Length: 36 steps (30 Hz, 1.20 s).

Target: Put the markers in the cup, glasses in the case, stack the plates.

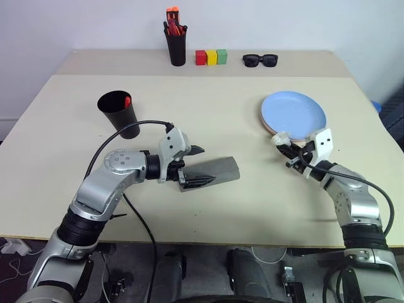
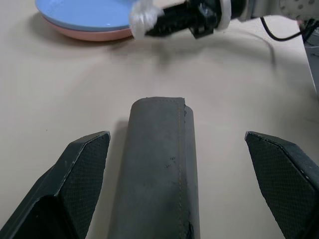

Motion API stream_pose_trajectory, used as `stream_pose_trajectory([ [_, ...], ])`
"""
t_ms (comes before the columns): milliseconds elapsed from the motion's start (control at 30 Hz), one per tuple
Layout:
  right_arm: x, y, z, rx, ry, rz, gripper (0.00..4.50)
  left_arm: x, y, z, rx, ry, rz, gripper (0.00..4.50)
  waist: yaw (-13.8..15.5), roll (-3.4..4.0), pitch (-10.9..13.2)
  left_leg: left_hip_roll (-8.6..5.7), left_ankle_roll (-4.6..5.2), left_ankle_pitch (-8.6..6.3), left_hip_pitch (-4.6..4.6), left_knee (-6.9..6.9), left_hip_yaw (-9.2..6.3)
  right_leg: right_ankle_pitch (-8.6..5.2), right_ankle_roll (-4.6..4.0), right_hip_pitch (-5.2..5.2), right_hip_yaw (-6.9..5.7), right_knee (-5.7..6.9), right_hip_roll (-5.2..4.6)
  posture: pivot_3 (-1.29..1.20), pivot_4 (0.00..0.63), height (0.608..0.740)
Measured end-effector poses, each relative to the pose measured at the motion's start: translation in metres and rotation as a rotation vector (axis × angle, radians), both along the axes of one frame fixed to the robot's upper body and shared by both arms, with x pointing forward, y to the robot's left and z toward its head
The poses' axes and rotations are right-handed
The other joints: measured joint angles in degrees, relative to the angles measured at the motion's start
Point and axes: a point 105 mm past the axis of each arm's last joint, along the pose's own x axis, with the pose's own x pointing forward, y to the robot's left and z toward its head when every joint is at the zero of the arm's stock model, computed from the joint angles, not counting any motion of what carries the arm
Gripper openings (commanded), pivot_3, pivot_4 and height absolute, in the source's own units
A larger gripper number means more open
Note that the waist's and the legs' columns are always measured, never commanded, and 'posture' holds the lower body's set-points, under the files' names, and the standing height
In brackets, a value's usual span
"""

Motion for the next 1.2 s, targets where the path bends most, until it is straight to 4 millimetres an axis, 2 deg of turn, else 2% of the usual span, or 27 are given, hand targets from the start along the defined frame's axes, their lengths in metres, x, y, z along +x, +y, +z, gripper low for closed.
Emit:
stream_pose_trajectory([
  [133, 0.026, -0.004, 0.036, -0.01, -0.11, -0.073, 0.13, 0.0, -0.003, 0.002, -0.015, -0.002, -0.004, 4.5, 0.0, 0.0, 0.0, 0.0, 0.0, 0.0, 0.01, 0.0, 0.0, 0.0, -0.01, 0.0, 0.0, 0.01, 0.0, 0.0, 0.15, 0.74],
  [233, 0.045, -0.01, 0.048, -0.032, -0.148, -0.128, 0.13, 0.001, -0.003, 0.002, -0.016, -0.004, 0.005, 4.5, 0.01, 0.0, 0.0, 0.0, 0.0, 0.0, -0.01, -0.06, 0.0, 0.0, -0.01, -0.02, 0.0, -0.03, 0.0, 0.0, 0.15, 0.74],
  [400, 0.062, -0.014, 0.026, -0.094, -0.084, -0.151, 2.17, 0.003, -0.002, 0.002, -0.018, -0.012, 0.029, 4.5, 0.05, 0.0, 0.0, -0.02, 0.0, 0.0, -0.03, -0.08, 0.0, 0.0, 0.0, -0.02, 0.0, -0.05, -0.01, 0.0, 0.15, 0.74],
  [500, 0.067, -0.017, 0.02, -0.115, -0.072, -0.167, 3.74, 0.004, -0.001, 0.004, -0.023, -0.022, 0.05, 4.5, -0.11, 0.03, 0.02, -0.02, -0.01, 0.0, -0.03, -0.08, 0.0, 0.0, 0.0, -0.04, 0.0, -0.04, -0.01, 0.0, 0.15, 0.74],
  [700, 0.069, -0.017, 0.03, -0.128, -0.131, -0.17, 3.74, 0.006, 0.01, 0.001, -0.052, -0.025, 0.149, 4.5, -1.31, 0.03, 0.02, -0.01, -0.01, 0.0, -0.02, -0.09, 0.0, 0.0, 0.0, -0.04, 0.0, -0.02, -0.01, 0.0, 0.15, 0.74],
  [833, 0.059, -0.017, 0.033, -0.114, -0.187, -0.144, 3.74, 0.014, 0.026, 0.001, -0.156, -0.079, 0.308, 4.5, -1.28, 0.04, 0.02, -0.01, -0.01, 0.0, -0.01, -0.12, -0.02, 0.0, 0.0, -0.05, 0.01, -0.02, -0.01, 0.0, 0.15, 0.74],
  [967, 0.026, -0.007, 0.04, -0.082, -0.297, -0.047, 3.74, 0.021, 0.056, 0.01, -0.296, -0.254, 0.544, 4.5, -0.9, 0.05, 0.01, 0.0, -0.01, 0.0, -0.01, -0.15, -0.02, 0.0, 0.0, -0.04, 0.01, -0.04, -0.03, 0.0, 0.15, 0.74],
  [1100, -0.015, 0.007, 0.031, -0.003, -0.253, 0.079, 3.74, 0.012, 0.087, -0.006, -0.303, -0.243, 0.648, 4.5, -0.8, 0.06, 0.01, -0.01, 0.0, 0.0, 0.0, -0.09, -0.01, 0.0, -0.01, 0.0, 0.02, -0.03, -0.03, 0.0, 0.15, 0.74],
  [1200, -0.04, 0.005, 0.026, 0.012, -0.212, 0.109, 3.74, -0.003, 0.105, -0.014, -0.359, -0.199, 0.667, 4.5, -0.76, 0.06, 0.01, 0.0, 0.0, -0.01, 0.0, -0.05, -0.01, -0.07, -0.13, 0.02, 0.02, -0.05, -0.04, 0.0, 0.15, 0.74],
])
